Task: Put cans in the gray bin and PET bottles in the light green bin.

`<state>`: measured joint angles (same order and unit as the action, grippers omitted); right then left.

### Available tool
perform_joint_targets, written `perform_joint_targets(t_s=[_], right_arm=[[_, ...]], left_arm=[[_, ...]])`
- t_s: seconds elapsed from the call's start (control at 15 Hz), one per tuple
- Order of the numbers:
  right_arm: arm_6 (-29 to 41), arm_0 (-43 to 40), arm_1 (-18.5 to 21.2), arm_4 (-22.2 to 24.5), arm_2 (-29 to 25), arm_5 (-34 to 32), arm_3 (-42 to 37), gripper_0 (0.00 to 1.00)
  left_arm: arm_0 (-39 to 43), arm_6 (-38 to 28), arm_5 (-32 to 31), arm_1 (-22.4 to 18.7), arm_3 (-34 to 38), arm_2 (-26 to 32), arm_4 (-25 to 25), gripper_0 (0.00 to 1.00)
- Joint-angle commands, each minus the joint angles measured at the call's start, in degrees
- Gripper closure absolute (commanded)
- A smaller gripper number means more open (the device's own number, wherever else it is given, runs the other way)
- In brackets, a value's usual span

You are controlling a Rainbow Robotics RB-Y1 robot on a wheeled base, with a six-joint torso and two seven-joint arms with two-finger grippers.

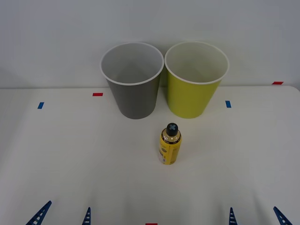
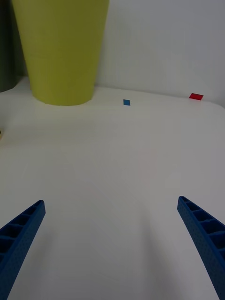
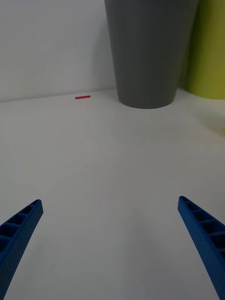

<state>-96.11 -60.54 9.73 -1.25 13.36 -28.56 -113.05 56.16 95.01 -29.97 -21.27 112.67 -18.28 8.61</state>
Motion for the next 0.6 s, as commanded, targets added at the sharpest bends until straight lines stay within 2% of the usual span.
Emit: perform_joint_targets(t_s=[0.07,0.4,0.6], right_arm=[[0.0,0.2,0.4,-0.2,1.6,-1.4,0.8,0.00],[0.2,1.6,4.5,-0.7,4.1,-5.4,0.8,0.00],[0.0,6.1,7.9,-1.3,7.4,-5.6,0.8,0.00]], left_arm=[[0.0,0.0,0.0,0.0,0.0,0.0,0.0,0.00],[0.0,0.0,0.0,0.0,0.0,0.0,0.0,0.00],[0.0,0.0,0.0,0.0,0.0,0.0,0.0,0.00]])
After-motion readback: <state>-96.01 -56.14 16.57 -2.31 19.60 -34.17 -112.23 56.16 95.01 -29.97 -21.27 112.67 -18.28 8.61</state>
